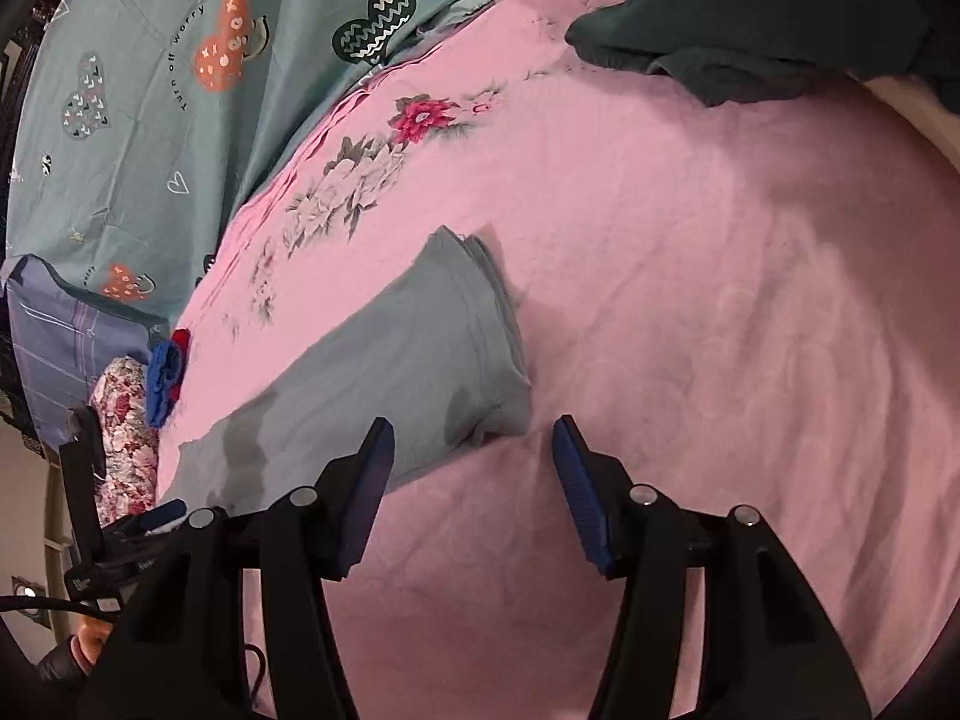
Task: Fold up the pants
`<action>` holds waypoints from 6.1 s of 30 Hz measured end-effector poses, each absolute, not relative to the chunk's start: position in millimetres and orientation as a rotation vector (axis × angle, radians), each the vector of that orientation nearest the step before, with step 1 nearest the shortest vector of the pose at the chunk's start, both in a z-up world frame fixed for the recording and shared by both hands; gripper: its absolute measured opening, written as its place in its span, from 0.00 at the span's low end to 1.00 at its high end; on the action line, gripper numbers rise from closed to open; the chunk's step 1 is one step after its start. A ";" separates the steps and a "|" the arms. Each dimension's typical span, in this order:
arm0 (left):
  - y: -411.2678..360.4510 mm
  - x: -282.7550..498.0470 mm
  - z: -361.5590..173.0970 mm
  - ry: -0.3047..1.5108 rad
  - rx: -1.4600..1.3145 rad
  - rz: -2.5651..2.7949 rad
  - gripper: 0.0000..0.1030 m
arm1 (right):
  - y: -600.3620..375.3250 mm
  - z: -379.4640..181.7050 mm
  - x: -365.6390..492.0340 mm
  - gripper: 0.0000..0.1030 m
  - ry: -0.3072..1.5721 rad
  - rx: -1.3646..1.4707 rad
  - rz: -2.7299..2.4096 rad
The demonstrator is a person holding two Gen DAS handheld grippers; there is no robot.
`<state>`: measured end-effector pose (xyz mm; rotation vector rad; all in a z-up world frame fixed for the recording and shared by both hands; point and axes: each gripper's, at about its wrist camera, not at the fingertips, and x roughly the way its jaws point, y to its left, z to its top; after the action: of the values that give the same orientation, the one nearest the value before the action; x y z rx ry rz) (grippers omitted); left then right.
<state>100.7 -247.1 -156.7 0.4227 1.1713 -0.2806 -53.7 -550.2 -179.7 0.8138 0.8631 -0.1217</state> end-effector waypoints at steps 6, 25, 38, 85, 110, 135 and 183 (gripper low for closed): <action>-253.6 94.8 -154.4 1.181 0.444 -0.264 0.98 | -551.1 -178.8 -55.0 0.43 0.863 0.939 -0.109; -253.6 87.5 -155.0 1.185 0.489 -0.260 0.98 | -556.9 -212.5 -43.2 0.12 0.792 1.223 -0.182; -239.6 92.3 -171.3 1.216 0.475 -0.281 0.98 | -546.5 -194.2 -45.0 0.07 0.761 1.141 -0.250; 88.6 113.4 -168.3 1.252 -0.029 0.130 0.98 | -164.3 -130.2 62.0 0.57 0.955 0.012 0.480; 104.8 78.3 -152.6 1.213 -0.115 0.213 0.98 | -192.2 -148.2 175.6 0.39 1.210 -0.366 0.768; 46.3 96.7 -133.6 1.181 -0.016 0.042 0.98 | -273.5 -121.9 101.5 0.49 0.979 0.132 0.399; -95.4 141.8 -169.1 1.237 0.230 -0.252 0.76 | -364.6 -182.8 158.7 0.19 1.052 0.416 0.226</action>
<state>141.8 -95.4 -169.1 0.2301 1.2371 -0.2521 158.7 -364.6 -182.8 0.4157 1.0523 0.2256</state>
